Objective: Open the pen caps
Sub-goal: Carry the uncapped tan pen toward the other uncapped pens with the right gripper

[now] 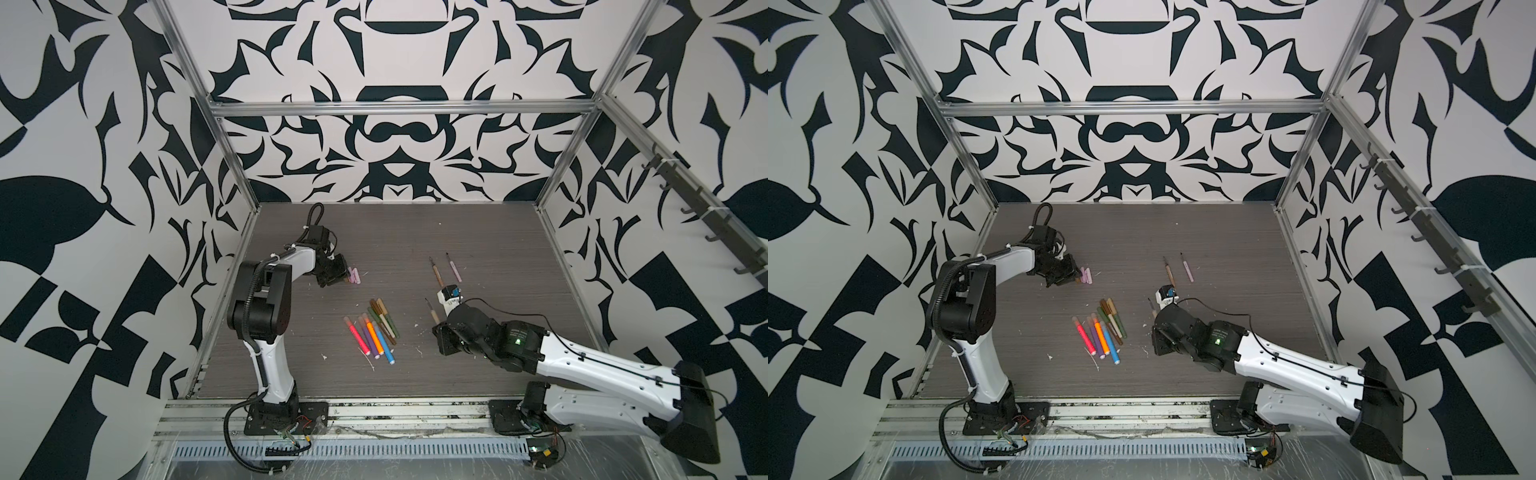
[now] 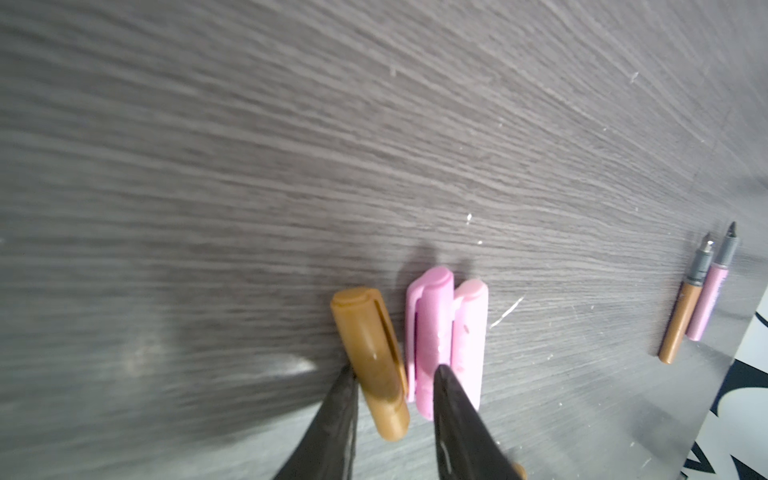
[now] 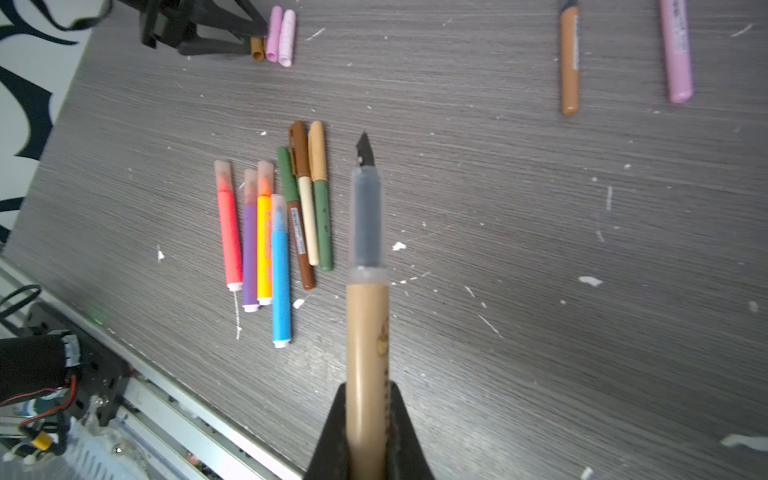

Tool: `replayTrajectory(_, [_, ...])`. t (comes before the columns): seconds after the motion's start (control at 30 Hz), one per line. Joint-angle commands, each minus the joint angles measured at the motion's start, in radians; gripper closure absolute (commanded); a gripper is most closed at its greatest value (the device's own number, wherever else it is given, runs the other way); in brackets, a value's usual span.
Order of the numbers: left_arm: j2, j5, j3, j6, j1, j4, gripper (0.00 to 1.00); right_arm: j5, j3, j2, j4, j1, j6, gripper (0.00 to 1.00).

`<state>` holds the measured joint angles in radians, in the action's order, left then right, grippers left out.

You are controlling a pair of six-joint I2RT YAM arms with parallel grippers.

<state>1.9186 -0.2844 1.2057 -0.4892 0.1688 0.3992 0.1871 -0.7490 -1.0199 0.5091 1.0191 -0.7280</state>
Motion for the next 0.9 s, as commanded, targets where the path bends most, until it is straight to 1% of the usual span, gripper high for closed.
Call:
replayTrajectory(0.0, [-0.018,0.048,-0.017,0.003,0.001,0.070,0.66,0.024,-0.077,0.015,0.068,-0.061,0.075,1.00])
replayTrajectory(0.03, [-0.017,0.056,-0.017,0.004,0.002,0.074,0.66,0.017,-0.085,0.015,0.074,-0.083,0.089,1.00])
replayTrajectory(0.1, [-0.014,0.058,-0.017,0.004,0.001,0.075,0.65,-0.041,-0.098,0.013,0.089,-0.143,0.124,1.00])
replayTrajectory(0.17, [-0.012,0.057,-0.013,0.006,0.001,0.080,0.65,-0.076,-0.112,0.003,0.100,-0.205,0.155,1.00])
replayTrajectory(0.27, [-0.012,0.042,-0.012,0.011,0.001,0.072,0.65,-0.102,-0.136,-0.012,0.111,-0.253,0.186,1.00])
replayTrajectory(0.4, [-0.004,0.033,0.007,0.014,0.001,0.074,0.64,-0.115,-0.165,-0.039,0.119,-0.281,0.210,1.00])
replayTrajectory(0.57, [0.010,0.028,0.027,0.015,0.001,0.078,0.64,-0.123,-0.189,-0.069,0.123,-0.290,0.223,1.00])
replayTrajectory(0.87, [0.026,0.019,0.050,0.011,0.001,0.076,0.64,-0.136,-0.228,-0.095,0.131,-0.332,0.249,1.00])
